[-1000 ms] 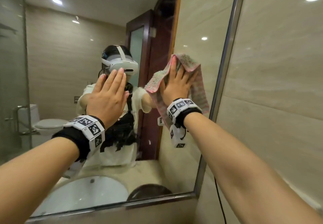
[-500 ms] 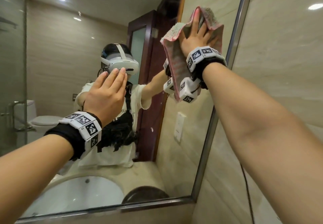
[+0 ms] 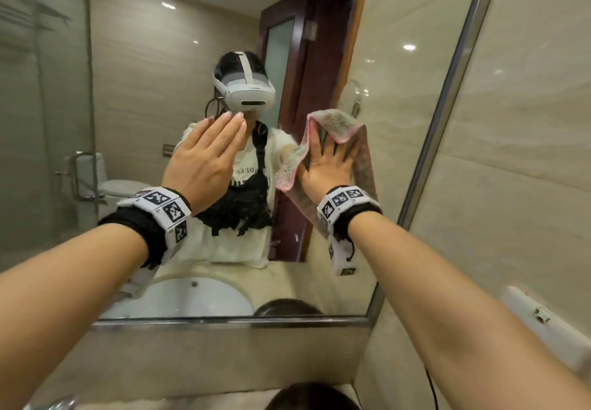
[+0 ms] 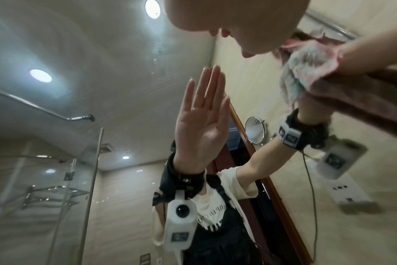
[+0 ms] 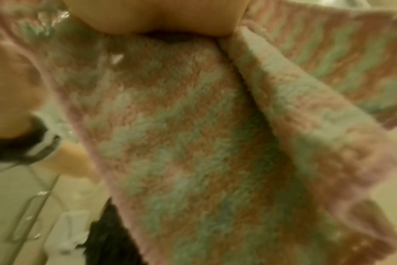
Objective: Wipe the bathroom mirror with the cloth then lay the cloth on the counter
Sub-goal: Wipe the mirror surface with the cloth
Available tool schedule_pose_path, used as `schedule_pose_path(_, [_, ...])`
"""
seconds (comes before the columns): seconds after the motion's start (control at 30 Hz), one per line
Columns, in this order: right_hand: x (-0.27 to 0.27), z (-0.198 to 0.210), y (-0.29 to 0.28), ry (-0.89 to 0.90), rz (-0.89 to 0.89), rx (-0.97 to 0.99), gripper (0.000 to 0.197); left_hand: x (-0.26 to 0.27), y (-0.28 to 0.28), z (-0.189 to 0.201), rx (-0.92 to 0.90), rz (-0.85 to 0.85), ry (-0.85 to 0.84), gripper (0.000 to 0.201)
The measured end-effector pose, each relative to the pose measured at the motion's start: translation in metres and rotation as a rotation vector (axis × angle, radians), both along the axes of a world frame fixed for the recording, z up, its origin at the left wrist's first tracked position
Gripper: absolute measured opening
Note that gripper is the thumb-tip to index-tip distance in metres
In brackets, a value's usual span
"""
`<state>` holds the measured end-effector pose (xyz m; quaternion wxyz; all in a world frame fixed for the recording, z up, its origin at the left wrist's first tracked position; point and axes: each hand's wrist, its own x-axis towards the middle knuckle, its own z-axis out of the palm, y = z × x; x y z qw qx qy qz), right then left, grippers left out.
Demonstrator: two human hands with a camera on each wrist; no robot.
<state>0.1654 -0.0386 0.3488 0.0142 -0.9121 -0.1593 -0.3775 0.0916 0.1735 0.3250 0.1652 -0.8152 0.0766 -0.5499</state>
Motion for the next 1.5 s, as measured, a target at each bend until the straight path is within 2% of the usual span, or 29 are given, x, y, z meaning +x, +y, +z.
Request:
schedule_pose_path(0.13, [-0.012,-0.068,0.023,0.074,0.094,-0.181,0.070,-0.026,0.012,-0.040,0.002,-0.005,0.049,0.049])
schedule_pose_path(0.23, [-0.020,-0.114,0.036,0.144,0.092,-0.283,0.069,-0.044,0.026,-0.083,-0.038,0.027,0.147,0.049])
schedule_pose_path(0.37, [-0.024,-0.168,0.047,0.271,0.108,-0.533,0.061,-0.067,0.045,-0.132,-0.059,0.100,0.253,0.050])
schedule_pose_path(0.5, [-0.024,-0.200,0.057,0.299,0.169,-0.557,0.064,-0.083,0.061,-0.171,-0.127,0.175,0.332,0.051])
schedule_pose_path(0.63, [-0.035,-0.222,0.070,0.365,0.239,-0.678,0.065,-0.098,0.071,-0.203,-0.204,0.228,0.380,0.054])
schedule_pose_path(0.73, [-0.032,-0.236,0.078,0.325,0.256,-0.784,0.073,-0.107,0.080,-0.219,-0.222,0.249,0.379,0.053])
schedule_pose_path(0.8, [-0.029,-0.243,0.084,0.247,0.241,-0.779,0.078,-0.110,0.087,-0.226,-0.231,0.268,0.372,0.053])
schedule_pose_path(0.83, [-0.027,-0.248,0.089,0.205,0.246,-0.803,0.076,-0.111,0.090,-0.229,-0.237,0.279,0.373,0.053])
schedule_pose_path(0.93, [-0.020,-0.265,0.099,0.290,0.276,-0.944,0.064,-0.110,0.102,-0.235,-0.279,0.316,0.385,0.051])
schedule_pose_path(1.03, [-0.018,-0.275,0.111,0.309,0.275,-0.817,0.075,-0.109,0.115,-0.241,-0.367,0.336,0.386,0.049])
schedule_pose_path(1.1, [-0.024,-0.277,0.122,0.351,0.310,-0.721,0.075,-0.108,0.125,-0.246,-0.425,0.328,0.364,0.044])
schedule_pose_path(1.2, [-0.027,-0.279,0.144,0.256,0.367,-0.691,0.069,-0.108,0.145,-0.253,-0.448,0.308,0.318,0.036])
schedule_pose_path(1.3, [-0.035,-0.278,0.177,0.228,0.391,-0.617,0.074,-0.108,0.175,-0.257,-0.442,0.275,0.286,0.031])
schedule_pose_path(1.5, [-0.059,-0.277,0.267,0.267,0.427,-0.734,0.082,-0.123,0.246,-0.258,-0.426,0.216,0.231,0.023])
